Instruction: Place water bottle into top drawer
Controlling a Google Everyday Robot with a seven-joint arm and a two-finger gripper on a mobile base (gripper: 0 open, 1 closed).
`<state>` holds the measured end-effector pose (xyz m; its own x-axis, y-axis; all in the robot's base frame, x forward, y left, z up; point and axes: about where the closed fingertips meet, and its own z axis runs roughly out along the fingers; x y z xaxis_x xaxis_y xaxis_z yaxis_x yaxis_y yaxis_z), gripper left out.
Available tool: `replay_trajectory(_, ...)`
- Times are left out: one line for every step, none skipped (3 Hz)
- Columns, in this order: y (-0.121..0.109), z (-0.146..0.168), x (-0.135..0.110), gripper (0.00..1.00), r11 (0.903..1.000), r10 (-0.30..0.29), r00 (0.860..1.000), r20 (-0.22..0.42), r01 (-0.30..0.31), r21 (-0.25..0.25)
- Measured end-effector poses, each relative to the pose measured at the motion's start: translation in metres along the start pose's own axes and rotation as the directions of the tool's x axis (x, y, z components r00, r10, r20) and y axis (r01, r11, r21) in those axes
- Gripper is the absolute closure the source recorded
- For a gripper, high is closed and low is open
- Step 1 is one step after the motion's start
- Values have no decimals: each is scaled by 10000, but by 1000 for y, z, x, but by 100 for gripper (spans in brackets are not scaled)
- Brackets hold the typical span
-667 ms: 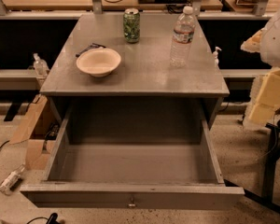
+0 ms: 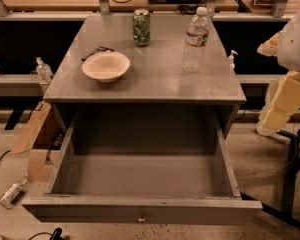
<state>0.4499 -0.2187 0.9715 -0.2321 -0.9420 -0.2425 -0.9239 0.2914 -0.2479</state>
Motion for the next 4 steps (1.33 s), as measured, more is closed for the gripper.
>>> replay_trajectory(-28,21,0,0,9967,777,9951,618,-790,191)
replay_trajectory(-57,35,-2,0,9826,1665,9777,1278,-1753,607)
replay_trajectory(-72,43,0,0,9520,2605,9379,2290,-2891,1008)
replay_trajectory(-86,46,5,0,9112,3247,8866,3294,-3866,1424)
